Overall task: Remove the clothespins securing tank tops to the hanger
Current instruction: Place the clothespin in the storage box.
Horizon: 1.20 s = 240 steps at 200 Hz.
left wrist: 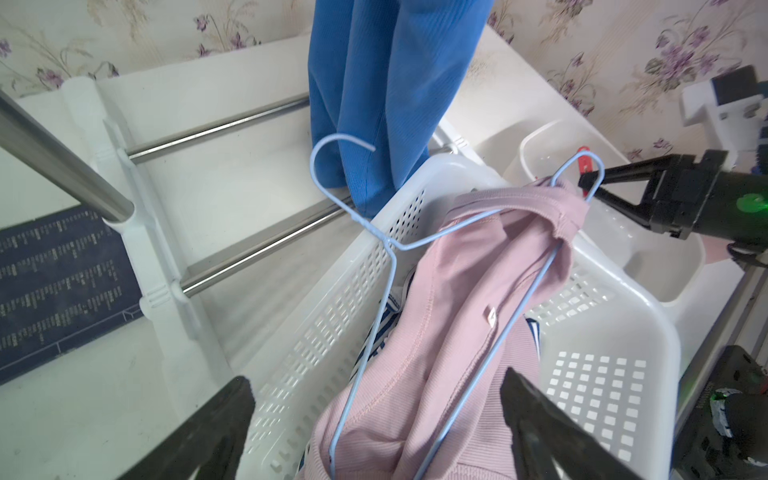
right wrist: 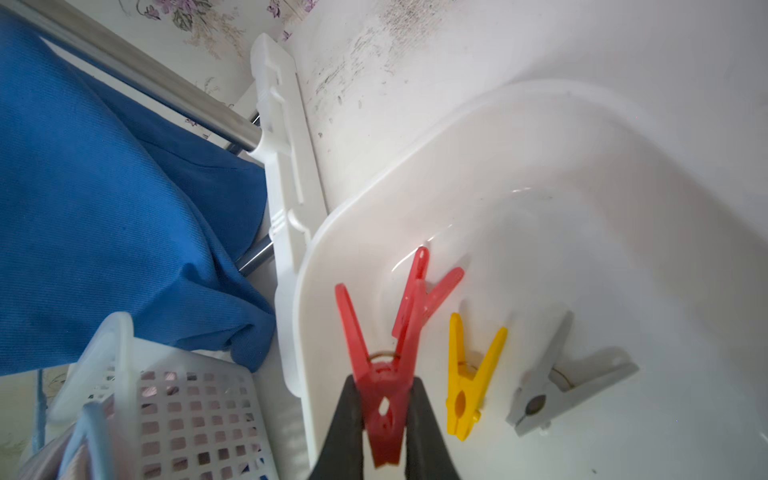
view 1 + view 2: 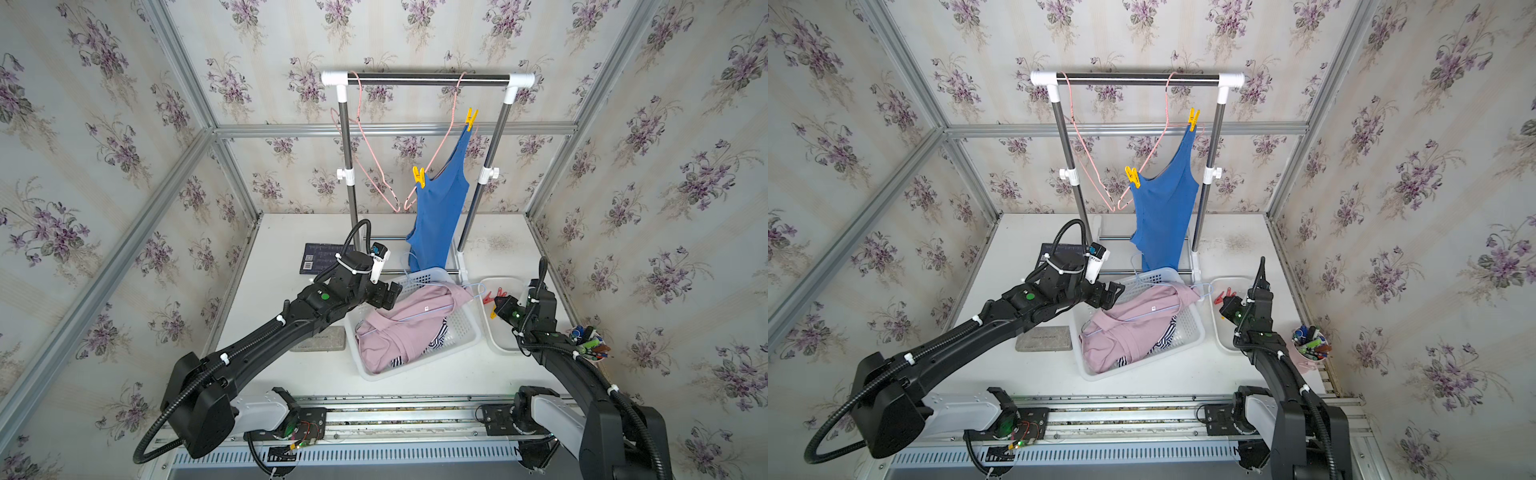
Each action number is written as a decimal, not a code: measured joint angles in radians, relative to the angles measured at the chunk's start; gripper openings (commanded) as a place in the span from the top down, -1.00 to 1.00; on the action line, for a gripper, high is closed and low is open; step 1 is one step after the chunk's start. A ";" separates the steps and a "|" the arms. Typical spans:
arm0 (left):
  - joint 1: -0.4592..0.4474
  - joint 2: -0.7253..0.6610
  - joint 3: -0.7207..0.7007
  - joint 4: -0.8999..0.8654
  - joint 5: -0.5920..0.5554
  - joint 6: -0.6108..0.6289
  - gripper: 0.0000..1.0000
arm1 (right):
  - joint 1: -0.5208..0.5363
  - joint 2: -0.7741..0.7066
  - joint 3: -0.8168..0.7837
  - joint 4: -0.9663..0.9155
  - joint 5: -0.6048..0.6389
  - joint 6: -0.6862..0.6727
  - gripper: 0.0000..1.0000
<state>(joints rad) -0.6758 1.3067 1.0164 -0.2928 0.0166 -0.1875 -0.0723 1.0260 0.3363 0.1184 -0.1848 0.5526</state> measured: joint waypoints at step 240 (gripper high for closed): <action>-0.095 0.272 0.069 -0.043 -0.121 0.004 -0.11 | -0.052 0.053 -0.060 0.124 -0.040 -0.011 0.01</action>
<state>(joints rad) -0.7704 1.5787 1.0851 -0.3359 -0.1047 -0.1837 -0.1246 1.0794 0.2760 0.2420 -0.2253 0.5415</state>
